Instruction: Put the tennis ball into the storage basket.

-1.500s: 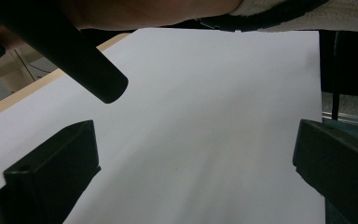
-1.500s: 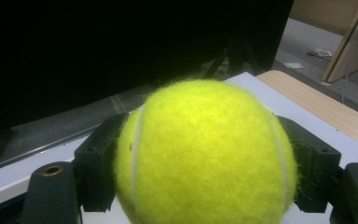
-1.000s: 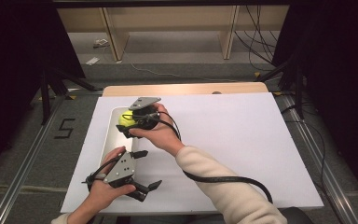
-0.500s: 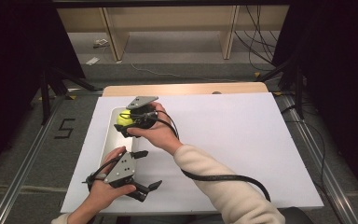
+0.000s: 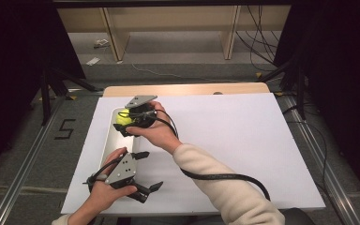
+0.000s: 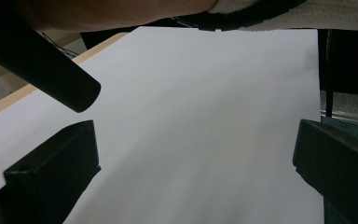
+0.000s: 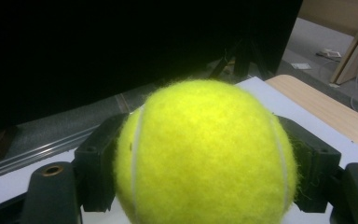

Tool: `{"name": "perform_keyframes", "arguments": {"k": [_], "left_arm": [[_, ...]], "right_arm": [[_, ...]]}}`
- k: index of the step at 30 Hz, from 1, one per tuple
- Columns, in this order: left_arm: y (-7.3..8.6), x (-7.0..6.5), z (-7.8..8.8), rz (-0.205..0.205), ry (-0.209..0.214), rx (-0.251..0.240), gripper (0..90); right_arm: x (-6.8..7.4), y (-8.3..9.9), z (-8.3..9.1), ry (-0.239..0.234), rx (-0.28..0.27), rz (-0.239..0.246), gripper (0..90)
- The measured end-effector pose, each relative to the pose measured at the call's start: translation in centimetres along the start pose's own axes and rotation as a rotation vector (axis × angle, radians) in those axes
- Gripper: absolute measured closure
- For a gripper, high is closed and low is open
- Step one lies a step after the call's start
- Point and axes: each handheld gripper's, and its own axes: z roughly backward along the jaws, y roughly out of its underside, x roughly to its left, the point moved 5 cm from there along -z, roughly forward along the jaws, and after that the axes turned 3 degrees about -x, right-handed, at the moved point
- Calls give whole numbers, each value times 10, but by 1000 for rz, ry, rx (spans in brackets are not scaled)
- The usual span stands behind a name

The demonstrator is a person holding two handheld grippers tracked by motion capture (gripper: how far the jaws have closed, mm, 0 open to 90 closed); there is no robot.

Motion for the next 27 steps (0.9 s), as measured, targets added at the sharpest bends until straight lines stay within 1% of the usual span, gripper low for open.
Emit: {"name": "perform_keyframes", "arguments": {"k": [6,10,15,27], "left_arm": [[0,0,0,2,0,-2,0],[0,-1,0,-10,-3,1,0],[0,-1,-1,-14,-4,5,0],[0,-1,0,-13,2,4,0]], "right_arm": [[-1,0,-1,-4,5,-1,258],[-1,1,-3,-6,11,-5,259],[0,2,-6,-13,18,-4,258],[1,3,-14,-30,40,-4,258]]}}
